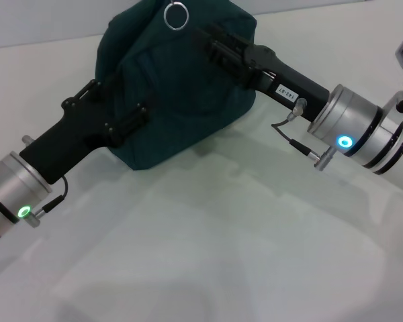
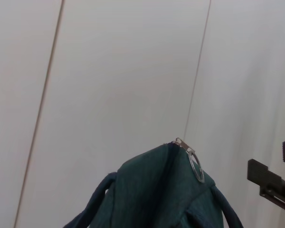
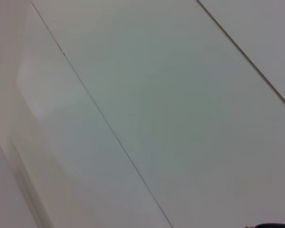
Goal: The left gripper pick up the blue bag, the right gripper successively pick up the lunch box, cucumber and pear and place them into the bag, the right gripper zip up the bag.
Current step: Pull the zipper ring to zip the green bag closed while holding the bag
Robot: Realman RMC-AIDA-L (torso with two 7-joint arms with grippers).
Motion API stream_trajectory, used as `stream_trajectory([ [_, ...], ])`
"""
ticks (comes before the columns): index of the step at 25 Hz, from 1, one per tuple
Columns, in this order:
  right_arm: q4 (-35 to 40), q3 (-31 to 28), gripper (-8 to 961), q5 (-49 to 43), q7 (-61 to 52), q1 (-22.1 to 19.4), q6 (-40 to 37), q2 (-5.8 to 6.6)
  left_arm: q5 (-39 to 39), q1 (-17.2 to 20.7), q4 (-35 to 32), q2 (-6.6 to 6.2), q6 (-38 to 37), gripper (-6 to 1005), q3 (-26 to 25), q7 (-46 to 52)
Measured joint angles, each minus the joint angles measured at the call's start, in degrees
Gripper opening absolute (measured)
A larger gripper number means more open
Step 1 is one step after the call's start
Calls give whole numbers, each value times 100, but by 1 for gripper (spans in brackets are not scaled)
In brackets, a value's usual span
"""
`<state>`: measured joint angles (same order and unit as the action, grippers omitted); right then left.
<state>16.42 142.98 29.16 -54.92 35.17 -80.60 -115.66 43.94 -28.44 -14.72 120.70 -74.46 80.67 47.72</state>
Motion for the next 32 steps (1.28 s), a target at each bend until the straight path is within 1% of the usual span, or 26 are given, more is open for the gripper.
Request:
stream_trajectory([
  [5,10,17,470,-4,2,-22,-67,4,-358,16,93,3,2,799,1,-10],
  [11,-155,-69,470,-86,327,-212,-414,5,-698,20,196,6,-1,799,11,-223],
  [14,-191,-112,470,-83,549,-257,-477,10,-733,-2,223,7,-19,799,161,-260],
  [17,-270,-316,470,-79,686,-324,-512,12,-749,-45,198,7,-29,799,303,-262],
  [20,-303,-444,470,-82,809,-363,-510,2,-756,-151,231,7,-11,799,328,-263],
  [24,-305,-455,470,-61,924,-377,-516,11,-763,-255,246,7,133,799,330,-317],
  [32,-330,-463,470,-68,943,-409,-596,9,-915,-288,253,6,193,799,328,-403],
])
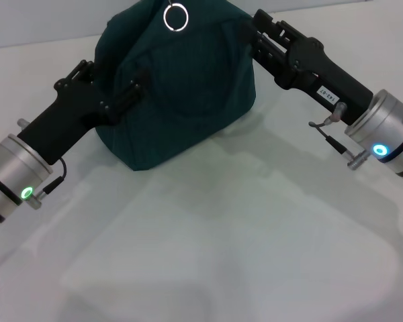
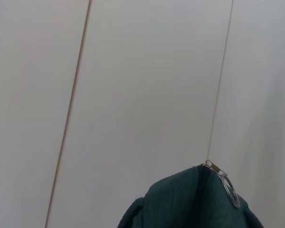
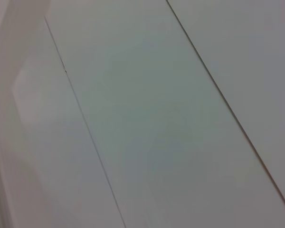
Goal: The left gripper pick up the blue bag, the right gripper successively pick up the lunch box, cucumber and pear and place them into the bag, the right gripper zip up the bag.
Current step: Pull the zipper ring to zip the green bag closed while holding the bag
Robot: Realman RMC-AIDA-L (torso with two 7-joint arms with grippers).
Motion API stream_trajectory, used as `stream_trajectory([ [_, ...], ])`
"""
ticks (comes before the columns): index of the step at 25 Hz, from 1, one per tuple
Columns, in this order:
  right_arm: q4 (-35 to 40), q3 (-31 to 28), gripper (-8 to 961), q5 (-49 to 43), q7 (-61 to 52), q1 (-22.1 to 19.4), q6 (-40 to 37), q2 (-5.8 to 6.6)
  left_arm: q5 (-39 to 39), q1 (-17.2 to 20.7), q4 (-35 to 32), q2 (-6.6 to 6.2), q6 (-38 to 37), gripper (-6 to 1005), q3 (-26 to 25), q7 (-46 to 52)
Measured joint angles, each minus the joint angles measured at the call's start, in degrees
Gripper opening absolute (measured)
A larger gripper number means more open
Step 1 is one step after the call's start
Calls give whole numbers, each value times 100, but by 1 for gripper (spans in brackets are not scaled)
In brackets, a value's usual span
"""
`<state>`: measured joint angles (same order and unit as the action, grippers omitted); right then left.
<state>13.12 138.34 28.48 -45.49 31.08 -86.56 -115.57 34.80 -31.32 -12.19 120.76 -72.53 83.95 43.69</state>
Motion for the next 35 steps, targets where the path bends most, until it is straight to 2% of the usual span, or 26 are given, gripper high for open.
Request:
stream_trajectory([
  [6,-29,-1,470,17,2,-11,-24,5,-3,23,-1,0,11,731,109,-235],
  [11,-63,0,470,5,4,-13,-28,19,-3,40,-2,0,12,505,118,-264],
  [18,-196,19,470,-283,-18,100,-23,169,-4,38,45,0,68,338,151,-463],
  [21,-195,17,470,-489,-116,151,8,271,-4,54,53,0,46,267,225,-554],
  [24,-205,17,470,-529,-188,153,15,338,-5,86,37,-1,-25,131,416,-682],
  [27,-225,3,470,-529,-153,135,-65,392,1,158,20,-8,-296,111,628,-961],
  [32,-264,-48,470,-740,-138,189,-431,647,77,452,13,-15,-1127,81,712,-1610],
  [35,-266,-63,470,-1067,-163,297,-594,902,81,589,-4,-18,-1579,67,796,-1907],
])
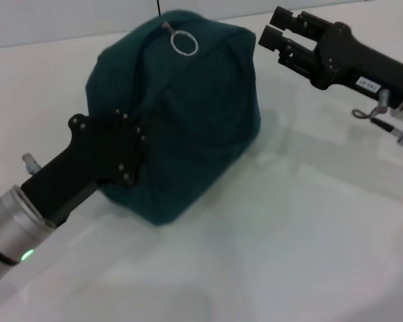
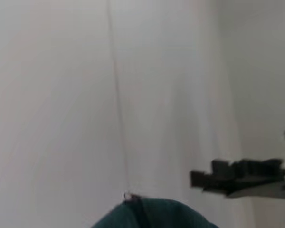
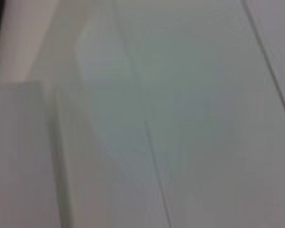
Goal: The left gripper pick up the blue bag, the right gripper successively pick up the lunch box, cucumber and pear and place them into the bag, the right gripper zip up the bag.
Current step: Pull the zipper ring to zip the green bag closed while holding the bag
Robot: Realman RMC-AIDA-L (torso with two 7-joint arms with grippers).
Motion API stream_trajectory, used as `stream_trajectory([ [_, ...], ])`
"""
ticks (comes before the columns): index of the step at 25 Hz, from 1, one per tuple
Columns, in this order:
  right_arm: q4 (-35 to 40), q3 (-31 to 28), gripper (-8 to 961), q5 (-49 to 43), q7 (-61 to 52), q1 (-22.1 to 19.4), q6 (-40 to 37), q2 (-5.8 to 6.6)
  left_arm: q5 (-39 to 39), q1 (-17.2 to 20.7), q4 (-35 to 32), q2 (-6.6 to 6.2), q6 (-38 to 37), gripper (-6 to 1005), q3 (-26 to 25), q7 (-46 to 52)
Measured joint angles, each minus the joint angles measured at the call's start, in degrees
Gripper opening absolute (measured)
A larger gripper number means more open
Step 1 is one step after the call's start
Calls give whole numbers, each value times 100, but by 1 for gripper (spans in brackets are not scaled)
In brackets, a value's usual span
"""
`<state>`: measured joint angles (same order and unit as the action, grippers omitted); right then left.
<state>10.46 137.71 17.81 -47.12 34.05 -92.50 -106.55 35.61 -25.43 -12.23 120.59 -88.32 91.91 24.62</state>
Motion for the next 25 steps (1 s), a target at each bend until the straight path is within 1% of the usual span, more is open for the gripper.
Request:
stream_trajectory([
  [3,-7,9,470,-173,-95,140,21,157,0,42,-7,-5,-125,66,65,-88],
  [6,-11,8,470,-388,-134,304,54,220,1,40,16,-15,-117,66,169,-96],
  [9,-35,13,470,-523,-142,458,136,220,1,2,34,-20,-25,65,261,-98],
  [14,-76,24,471,-850,-162,660,164,178,-2,-22,-2,-8,192,64,367,-101],
  [20,-76,0,471,-1083,-325,714,251,155,-6,-86,-3,4,247,62,371,-104],
  [25,-80,-28,471,-1115,-360,705,322,83,-15,-102,-3,9,279,61,371,-106],
])
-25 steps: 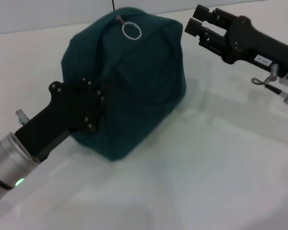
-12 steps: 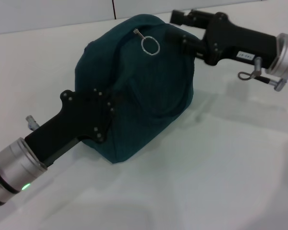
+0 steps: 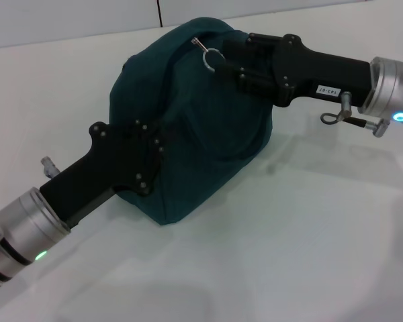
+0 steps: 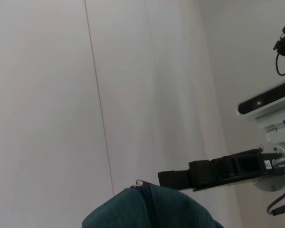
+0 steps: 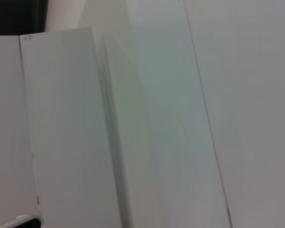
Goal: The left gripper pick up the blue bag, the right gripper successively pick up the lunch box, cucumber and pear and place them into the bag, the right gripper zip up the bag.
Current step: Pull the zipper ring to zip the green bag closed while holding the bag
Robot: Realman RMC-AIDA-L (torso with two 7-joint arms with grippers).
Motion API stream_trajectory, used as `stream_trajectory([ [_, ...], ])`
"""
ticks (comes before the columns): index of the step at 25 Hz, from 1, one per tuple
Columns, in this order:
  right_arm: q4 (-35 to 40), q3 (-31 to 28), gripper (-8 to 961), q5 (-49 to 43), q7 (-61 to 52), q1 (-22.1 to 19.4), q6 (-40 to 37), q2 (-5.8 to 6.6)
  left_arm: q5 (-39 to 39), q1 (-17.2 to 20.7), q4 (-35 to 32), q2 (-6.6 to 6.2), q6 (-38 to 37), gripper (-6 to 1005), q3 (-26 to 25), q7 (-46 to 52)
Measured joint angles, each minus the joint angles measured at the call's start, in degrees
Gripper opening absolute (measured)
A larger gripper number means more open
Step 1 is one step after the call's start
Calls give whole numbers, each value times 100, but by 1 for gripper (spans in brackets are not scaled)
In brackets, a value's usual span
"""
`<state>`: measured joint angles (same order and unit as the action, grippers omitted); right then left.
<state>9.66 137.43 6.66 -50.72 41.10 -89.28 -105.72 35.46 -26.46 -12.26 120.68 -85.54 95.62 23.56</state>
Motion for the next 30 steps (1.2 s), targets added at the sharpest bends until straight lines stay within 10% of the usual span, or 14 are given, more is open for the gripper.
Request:
stream_trajectory([
  [30,11,-188,471,-690,-1089,146,70,-71,14,18,44,-18,37,54,88,-27],
])
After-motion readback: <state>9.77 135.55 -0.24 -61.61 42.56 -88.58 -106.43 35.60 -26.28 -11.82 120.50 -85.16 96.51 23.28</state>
